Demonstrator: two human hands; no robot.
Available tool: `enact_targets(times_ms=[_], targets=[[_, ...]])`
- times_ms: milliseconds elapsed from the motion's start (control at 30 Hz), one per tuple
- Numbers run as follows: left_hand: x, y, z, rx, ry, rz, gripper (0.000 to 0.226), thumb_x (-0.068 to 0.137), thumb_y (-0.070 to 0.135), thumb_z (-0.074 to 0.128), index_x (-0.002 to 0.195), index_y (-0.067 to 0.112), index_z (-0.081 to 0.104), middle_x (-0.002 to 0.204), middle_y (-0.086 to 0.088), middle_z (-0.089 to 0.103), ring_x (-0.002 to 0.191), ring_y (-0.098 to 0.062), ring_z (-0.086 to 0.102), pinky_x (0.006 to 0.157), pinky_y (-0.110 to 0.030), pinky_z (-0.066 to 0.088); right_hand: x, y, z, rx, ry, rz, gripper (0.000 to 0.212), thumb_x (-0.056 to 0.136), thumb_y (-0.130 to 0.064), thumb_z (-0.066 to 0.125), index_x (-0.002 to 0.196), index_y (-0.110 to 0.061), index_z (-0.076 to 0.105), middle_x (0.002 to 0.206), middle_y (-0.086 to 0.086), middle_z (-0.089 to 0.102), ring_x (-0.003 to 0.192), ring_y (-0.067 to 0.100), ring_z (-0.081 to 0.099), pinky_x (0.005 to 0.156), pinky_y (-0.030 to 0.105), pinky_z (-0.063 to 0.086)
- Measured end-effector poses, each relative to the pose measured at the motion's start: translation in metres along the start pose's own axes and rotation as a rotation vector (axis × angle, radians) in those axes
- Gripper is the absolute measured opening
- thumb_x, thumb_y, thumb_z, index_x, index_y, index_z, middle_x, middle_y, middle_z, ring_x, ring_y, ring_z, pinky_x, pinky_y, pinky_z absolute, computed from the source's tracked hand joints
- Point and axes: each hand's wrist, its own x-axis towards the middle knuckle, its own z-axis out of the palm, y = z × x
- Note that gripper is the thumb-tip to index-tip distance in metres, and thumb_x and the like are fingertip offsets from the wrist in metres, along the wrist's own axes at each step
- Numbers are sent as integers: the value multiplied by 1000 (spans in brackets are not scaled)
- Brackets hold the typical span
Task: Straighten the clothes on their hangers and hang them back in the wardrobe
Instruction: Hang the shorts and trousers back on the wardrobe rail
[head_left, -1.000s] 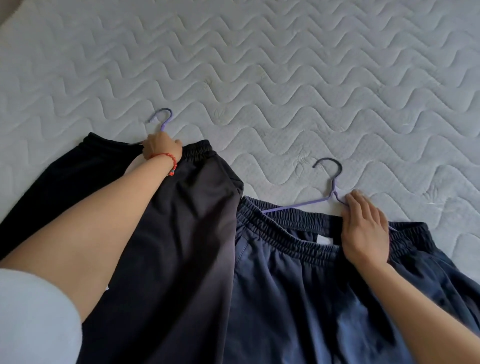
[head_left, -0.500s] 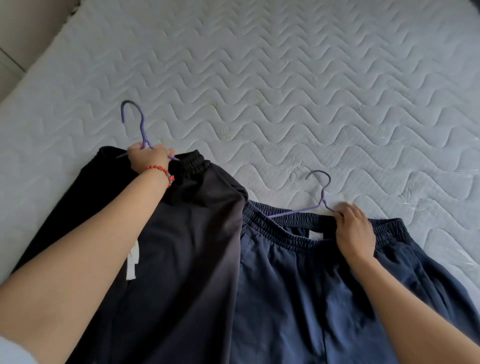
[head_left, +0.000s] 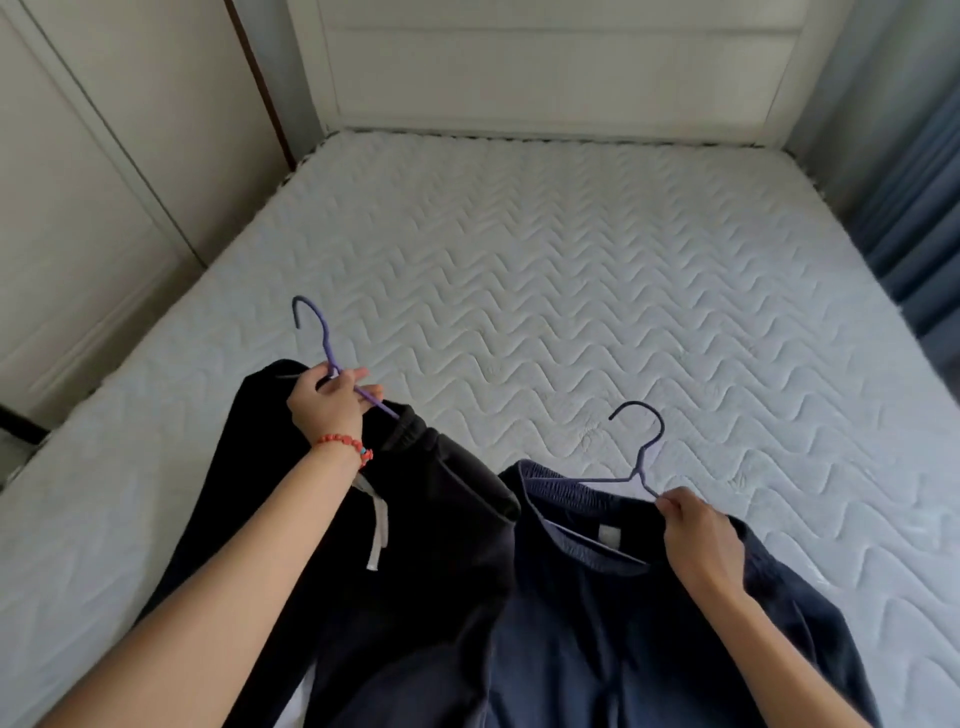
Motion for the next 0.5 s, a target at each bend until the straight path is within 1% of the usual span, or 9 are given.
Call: enact_targets(times_ms=[67,167,200,267,300,333,400,467,500], targets=[[-8,33,-12,0,-17,-8,26,85,-8,48,111,-9,51,74,-16,61,33,-12,55,44,-23,53,-18,-22,-29,21,-27,-2,20,95,-20,41,94,-18,61,99,8,67,89,28,58,63,31,33],[-20,81,-35,50,-51,17,25,86,-6,49,108,-15,52,76,-17,63,31,-11,53,43,-21,50,-44,-52,-72,45,-52,-55,18,94,-21,42,88,-21,59,92,6,66,76,24,51,61,31,37],[-28,98,-44,68,-64,32,20,86,-5,49,104,-15,55,79,-20,63,31,-10,52,42,-20,50,-53,-62,-86,62,-57,-76,17,94,-21,43,87,-20,59,89,5,64,75,23,50,62,31,38],[-46,128,-63,103,-75,62,9,87,-4,49,85,-8,58,84,-22,62,29,-8,50,40,-19,49,-69,-81,-112,117,-73,-103,17,94,-21,46,87,-17,61,83,4,62,74,23,52,61,31,38],[-55,142,-74,114,-72,74,12,88,-4,50,78,-3,57,85,-22,62,28,-7,50,39,-18,49,-77,-90,-124,153,-88,-113,18,93,-22,47,87,-14,63,81,4,61,74,24,53,61,31,38],[-64,153,-87,119,-66,82,13,88,-3,50,77,-1,56,86,-21,62,28,-7,50,39,-18,49,-84,-100,-135,189,-115,-123,18,92,-22,49,86,-13,64,77,4,61,73,23,54,61,30,38],[-82,175,-115,125,-60,80,7,89,-2,51,90,-2,58,90,-22,62,28,-7,50,38,-17,49,-98,-120,-154,286,-208,-157,18,90,-19,54,78,-9,63,65,1,57,63,19,52,58,28,38],[-99,191,-147,133,-37,65,18,90,0,51,105,-7,57,95,-24,61,27,-7,49,37,-16,48,-119,-140,-167,390,-392,-158,18,88,-13,56,71,-7,60,55,1,50,46,12,43,45,21,35],[-110,198,-163,134,-19,53,23,90,0,51,110,-10,55,97,-24,61,27,-8,49,36,-16,47,-133,-148,-171,430,-513,-139,17,89,-11,54,72,-7,57,54,2,47,41,11,38,39,18,31]])
